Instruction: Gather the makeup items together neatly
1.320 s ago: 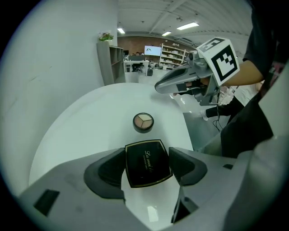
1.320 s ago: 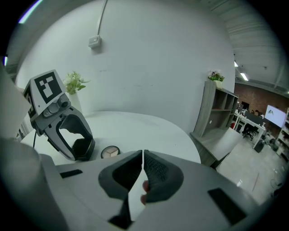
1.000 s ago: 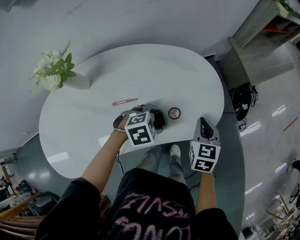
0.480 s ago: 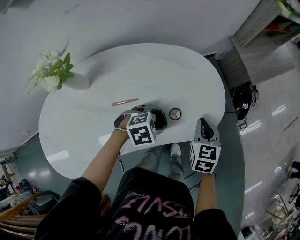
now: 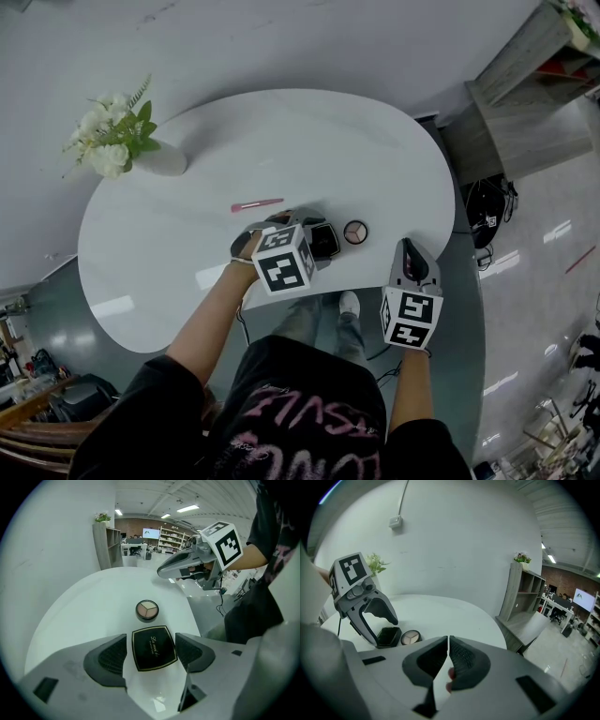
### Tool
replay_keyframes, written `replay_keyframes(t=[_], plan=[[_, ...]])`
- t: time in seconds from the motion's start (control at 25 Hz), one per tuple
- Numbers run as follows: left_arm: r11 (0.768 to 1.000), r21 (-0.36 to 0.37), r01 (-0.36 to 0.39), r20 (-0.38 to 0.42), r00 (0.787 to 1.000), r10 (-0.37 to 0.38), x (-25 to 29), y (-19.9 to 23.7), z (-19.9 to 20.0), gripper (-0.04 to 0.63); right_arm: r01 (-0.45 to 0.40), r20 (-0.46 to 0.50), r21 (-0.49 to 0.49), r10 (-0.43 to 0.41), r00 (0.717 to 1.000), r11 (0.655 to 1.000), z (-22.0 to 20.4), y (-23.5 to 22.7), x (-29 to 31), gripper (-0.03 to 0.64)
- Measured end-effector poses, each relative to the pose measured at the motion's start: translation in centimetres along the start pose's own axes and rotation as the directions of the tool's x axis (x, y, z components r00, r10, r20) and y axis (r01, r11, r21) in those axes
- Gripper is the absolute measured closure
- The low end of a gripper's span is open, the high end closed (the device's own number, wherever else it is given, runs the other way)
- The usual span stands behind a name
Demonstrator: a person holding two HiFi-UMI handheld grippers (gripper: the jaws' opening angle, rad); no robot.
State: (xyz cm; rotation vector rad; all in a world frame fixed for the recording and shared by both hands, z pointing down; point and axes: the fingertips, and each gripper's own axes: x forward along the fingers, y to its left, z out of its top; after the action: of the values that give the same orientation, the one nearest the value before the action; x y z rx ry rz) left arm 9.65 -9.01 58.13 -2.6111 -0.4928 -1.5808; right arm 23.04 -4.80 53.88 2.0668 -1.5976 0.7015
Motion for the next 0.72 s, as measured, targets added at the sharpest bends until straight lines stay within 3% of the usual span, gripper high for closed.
replay_keyframes(t=[0.28, 0.48, 0.72], plan=[[0.994, -0.067, -0.086, 0.028, 0.996, 0.088, -2.8, 1.9, -1.7, 0.295, -0.034, 0.017, -0.031, 0.035, 0.999, 0.999, 1.4, 1.2, 0.3, 0.548], [0.976, -0.128, -0.174, -0.048, 0.984, 0.17, -5.4, 4.8, -6.5, 0.295, -0.055, 0.026, -0.057, 0.056, 0.998, 0.997, 2.4, 2.2, 0.9, 0.548], [0.958, -0.174, -0.227, -0.147, 0.968, 0.203, -7.1, 7.7, -11.6, 0.296, -0.071, 0.014, -0.08, 0.073, 0.997, 0.994, 2.6, 3.3, 1.4, 0.548]])
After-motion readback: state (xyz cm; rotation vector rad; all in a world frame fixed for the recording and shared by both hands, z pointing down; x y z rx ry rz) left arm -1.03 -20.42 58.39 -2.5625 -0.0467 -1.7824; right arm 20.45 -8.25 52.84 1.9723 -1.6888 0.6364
